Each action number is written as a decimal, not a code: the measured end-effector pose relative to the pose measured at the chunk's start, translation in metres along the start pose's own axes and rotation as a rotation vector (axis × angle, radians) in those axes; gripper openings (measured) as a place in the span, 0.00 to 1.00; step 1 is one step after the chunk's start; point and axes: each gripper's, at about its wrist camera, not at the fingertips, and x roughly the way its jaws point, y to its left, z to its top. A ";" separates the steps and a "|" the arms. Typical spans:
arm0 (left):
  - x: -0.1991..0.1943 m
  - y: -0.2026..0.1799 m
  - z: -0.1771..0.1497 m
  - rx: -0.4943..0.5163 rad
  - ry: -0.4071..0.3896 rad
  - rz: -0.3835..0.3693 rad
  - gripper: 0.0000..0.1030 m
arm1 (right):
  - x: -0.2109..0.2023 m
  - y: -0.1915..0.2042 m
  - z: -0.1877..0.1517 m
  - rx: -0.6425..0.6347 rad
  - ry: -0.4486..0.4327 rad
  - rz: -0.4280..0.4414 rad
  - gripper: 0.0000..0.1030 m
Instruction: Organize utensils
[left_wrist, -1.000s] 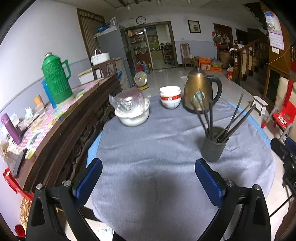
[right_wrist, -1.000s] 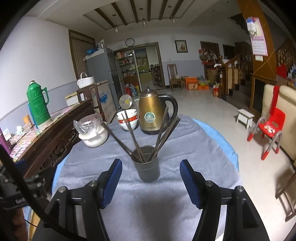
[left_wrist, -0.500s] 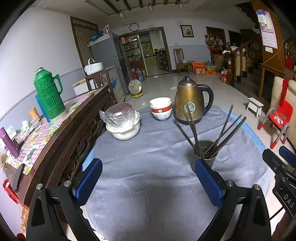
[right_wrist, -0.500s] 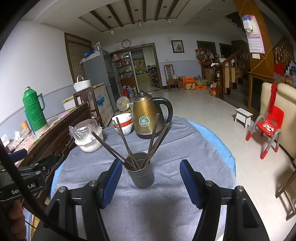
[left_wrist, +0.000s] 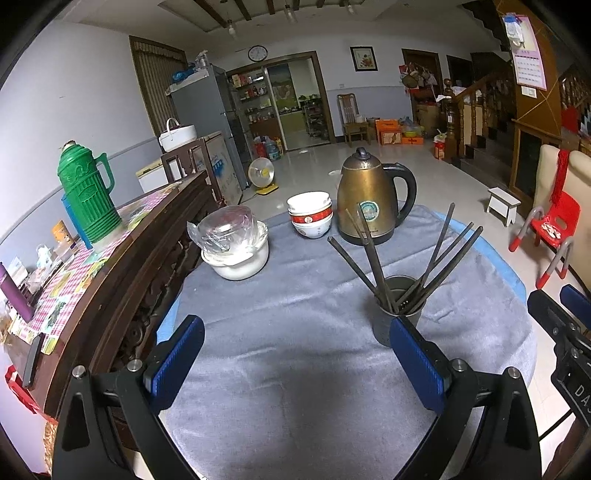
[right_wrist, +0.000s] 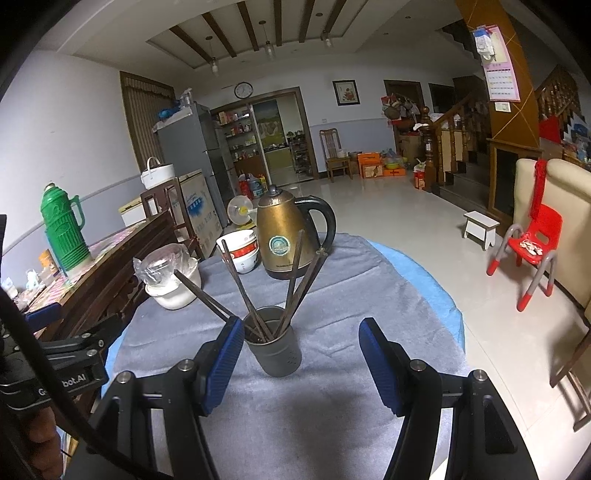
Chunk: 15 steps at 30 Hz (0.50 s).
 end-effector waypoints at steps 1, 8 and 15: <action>0.000 0.001 0.000 -0.001 0.002 -0.002 0.97 | 0.000 0.001 0.000 0.001 0.003 0.002 0.66; 0.004 0.005 -0.005 -0.009 0.011 -0.009 0.97 | 0.001 0.007 -0.003 -0.005 0.009 0.000 0.66; 0.007 0.013 -0.009 -0.024 0.020 -0.007 0.97 | 0.001 0.015 -0.005 -0.017 0.015 -0.001 0.66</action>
